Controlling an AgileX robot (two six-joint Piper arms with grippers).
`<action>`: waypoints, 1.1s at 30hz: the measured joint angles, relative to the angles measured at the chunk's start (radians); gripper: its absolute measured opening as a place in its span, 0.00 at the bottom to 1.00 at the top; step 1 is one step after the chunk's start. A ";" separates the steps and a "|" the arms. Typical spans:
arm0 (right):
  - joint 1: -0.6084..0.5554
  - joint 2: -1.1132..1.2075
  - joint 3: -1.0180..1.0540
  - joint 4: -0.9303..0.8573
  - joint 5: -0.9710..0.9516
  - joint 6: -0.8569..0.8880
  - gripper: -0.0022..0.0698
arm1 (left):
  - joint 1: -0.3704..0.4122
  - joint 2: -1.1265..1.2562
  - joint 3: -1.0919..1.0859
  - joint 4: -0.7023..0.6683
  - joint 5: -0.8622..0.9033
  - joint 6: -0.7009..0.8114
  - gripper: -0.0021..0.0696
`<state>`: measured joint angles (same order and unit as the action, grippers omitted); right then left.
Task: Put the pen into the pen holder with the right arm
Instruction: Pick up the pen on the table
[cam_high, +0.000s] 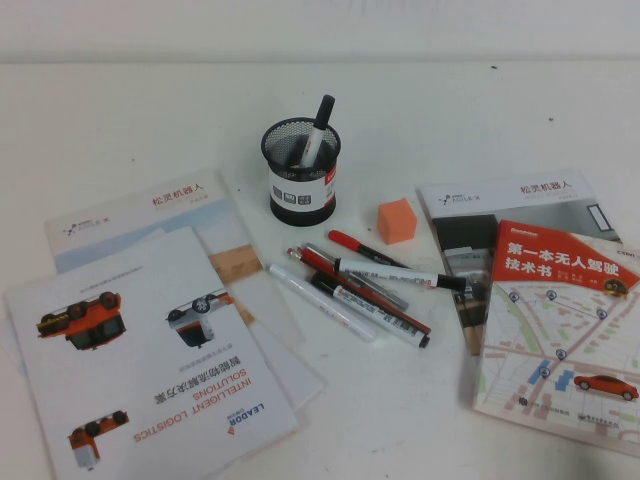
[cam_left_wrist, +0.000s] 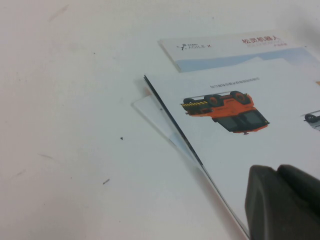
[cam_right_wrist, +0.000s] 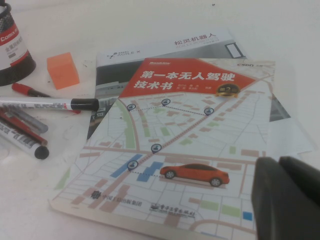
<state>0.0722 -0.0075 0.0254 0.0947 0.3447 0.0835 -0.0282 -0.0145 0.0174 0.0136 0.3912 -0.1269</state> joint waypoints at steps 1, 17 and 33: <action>0.000 0.000 0.000 0.000 0.000 0.000 0.00 | 0.000 0.000 0.000 0.000 0.000 0.000 0.03; 0.000 0.000 0.002 0.242 -0.084 0.011 0.00 | 0.000 0.000 0.000 0.000 0.000 0.000 0.03; 0.000 0.000 0.004 0.895 -0.196 0.023 0.00 | 0.000 0.000 0.000 0.000 0.000 0.000 0.03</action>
<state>0.0722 -0.0075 0.0297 0.9901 0.1491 0.1067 -0.0282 -0.0145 0.0174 0.0136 0.3912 -0.1269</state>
